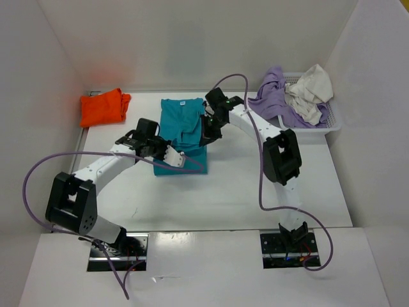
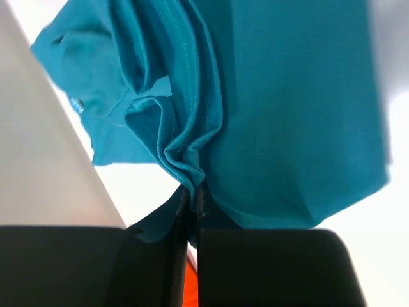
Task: Fold and stack the t-shirts
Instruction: Fold the folded rectangular tshirt in 1/3 of the way
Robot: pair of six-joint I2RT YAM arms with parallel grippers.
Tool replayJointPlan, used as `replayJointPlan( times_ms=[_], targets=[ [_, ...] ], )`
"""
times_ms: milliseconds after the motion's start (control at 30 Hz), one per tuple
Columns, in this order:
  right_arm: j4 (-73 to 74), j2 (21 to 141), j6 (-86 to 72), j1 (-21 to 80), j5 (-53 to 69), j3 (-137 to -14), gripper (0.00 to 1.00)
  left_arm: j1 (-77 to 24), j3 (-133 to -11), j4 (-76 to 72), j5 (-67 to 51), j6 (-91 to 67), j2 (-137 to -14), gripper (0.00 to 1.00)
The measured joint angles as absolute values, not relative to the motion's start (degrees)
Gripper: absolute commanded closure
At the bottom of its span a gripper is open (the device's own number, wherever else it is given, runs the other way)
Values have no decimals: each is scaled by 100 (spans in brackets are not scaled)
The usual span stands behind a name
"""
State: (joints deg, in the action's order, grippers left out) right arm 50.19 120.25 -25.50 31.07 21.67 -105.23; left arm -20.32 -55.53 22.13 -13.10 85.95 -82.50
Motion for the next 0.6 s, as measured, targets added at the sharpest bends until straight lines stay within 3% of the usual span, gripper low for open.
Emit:
replayJointPlan(
  times_ms=[133, 400, 500, 600],
  targets=[
    [5306, 12875, -2272, 2873, 2185, -11537, 100, -1763, -5756, 1765, -1367, 8525, -8746, 100],
    [5669, 13638, -2130, 2504, 2451, -12261, 99, -1588, -5789, 1000, -1649, 8525, -9590, 99],
    [5686, 13828, -2115, 2429, 2628, -12527, 92, -1568, -5791, 735, -1697, 8527, -9747, 98],
    [5682, 14118, -2102, 2373, 2786, -12873, 79, -1487, -5791, 491, -1726, 8530, -9865, 95]
  ],
)
